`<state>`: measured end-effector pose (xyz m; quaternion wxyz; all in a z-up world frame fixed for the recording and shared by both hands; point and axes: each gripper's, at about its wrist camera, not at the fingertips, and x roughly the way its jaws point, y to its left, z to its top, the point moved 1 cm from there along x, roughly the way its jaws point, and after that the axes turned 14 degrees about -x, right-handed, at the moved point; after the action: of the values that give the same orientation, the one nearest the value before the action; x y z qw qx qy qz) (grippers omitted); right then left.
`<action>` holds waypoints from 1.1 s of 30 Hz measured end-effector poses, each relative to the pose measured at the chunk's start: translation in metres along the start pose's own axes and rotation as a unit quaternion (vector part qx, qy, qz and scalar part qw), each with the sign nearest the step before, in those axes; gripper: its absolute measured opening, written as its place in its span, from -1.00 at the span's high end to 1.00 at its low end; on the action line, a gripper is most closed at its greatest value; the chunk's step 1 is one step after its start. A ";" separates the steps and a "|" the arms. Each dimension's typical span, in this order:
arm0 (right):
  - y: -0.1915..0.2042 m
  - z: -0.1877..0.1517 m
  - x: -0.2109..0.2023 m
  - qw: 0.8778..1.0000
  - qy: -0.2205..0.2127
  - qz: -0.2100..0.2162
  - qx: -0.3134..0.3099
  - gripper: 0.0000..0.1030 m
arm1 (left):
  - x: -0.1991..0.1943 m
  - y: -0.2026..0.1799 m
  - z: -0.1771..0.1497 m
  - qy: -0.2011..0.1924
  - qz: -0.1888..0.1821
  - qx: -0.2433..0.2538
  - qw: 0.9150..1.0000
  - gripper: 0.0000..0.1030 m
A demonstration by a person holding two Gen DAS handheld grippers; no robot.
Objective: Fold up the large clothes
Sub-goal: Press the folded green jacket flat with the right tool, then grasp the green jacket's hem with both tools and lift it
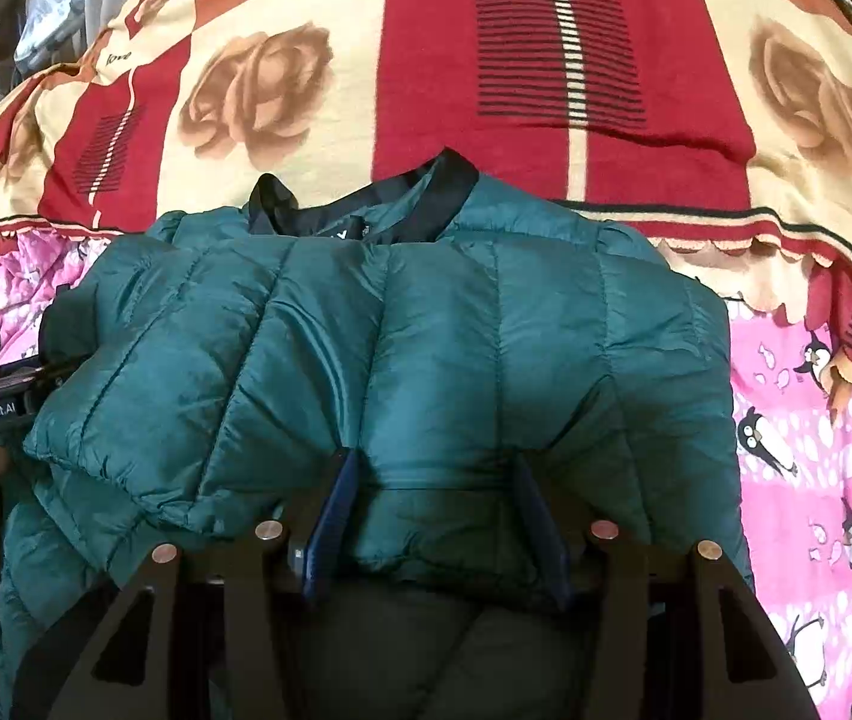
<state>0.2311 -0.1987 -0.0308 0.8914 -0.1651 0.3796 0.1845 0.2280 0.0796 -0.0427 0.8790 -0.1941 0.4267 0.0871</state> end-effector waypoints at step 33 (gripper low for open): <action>0.012 0.043 0.012 0.997 0.018 0.042 0.065 -0.04 | -0.027 -0.038 0.010 0.010 -0.037 0.005 0.999 -0.78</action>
<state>0.2599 -0.1669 -0.0131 0.8846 -0.0941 0.4137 0.1935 0.2307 0.0496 -0.0058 0.8782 -0.2061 0.4288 0.0498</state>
